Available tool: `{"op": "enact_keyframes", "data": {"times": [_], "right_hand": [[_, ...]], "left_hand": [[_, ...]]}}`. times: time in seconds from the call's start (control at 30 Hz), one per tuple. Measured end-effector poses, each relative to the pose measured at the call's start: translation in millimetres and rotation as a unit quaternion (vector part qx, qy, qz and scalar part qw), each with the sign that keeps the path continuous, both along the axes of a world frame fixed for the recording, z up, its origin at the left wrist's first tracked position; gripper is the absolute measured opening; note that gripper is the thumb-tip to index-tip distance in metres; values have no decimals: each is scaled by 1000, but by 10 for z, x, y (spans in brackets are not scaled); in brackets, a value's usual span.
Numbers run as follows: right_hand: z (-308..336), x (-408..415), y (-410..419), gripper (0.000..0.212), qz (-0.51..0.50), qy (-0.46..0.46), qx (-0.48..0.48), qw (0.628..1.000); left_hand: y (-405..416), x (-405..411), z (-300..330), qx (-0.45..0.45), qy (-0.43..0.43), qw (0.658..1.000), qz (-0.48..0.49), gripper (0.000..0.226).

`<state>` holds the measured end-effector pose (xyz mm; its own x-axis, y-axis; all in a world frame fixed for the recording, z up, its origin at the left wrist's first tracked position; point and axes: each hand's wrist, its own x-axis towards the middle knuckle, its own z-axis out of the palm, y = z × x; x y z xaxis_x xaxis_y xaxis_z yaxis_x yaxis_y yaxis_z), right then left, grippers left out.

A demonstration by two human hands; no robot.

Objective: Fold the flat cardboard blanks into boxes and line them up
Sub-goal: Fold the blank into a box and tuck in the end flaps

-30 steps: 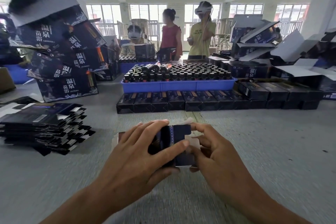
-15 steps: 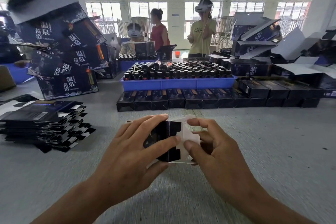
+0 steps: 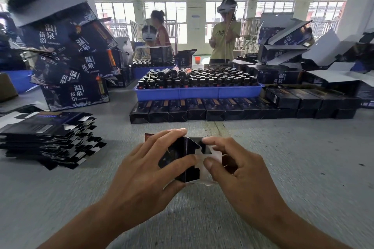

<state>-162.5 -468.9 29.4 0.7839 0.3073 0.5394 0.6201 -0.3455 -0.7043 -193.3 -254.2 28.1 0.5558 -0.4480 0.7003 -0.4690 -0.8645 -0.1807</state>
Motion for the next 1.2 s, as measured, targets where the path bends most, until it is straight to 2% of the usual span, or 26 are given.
{"op": "enact_keyframes", "data": {"times": [0.1,0.2,0.37,0.5,0.57,0.63,0.77,0.93,1.1,1.2], "right_hand": [[-19,4,-4,41,-14,-22,-13,1000],[-20,7,4,39,-15,-35,-21,999],[-6,13,-7,34,7,-27,-23,999],[15,-13,-8,71,72,10,-63,995],[20,-20,-9,78,93,13,-84,992],[22,-14,-3,69,92,3,-89,992],[5,-4,-1,50,59,-16,-40,997],[-22,-6,9,43,25,-31,-20,999],[-21,-8,12,49,31,-21,-11,999],[-18,0,-2,62,57,-2,0,998]], "left_hand": [[-15,-7,-6,-7,-4,1000,-1,43],[-22,-9,-1,-3,5,1000,2,56],[-6,-7,13,7,6,1000,17,50],[33,7,-3,-19,9,1000,11,47],[55,8,-10,-16,14,1000,18,53],[53,7,-4,-13,13,1000,20,53],[24,11,5,-2,-3,1000,10,46],[32,5,10,27,-16,1000,1,46],[31,-3,47,51,-30,998,6,42],[49,-1,41,46,-31,998,18,42]]}}
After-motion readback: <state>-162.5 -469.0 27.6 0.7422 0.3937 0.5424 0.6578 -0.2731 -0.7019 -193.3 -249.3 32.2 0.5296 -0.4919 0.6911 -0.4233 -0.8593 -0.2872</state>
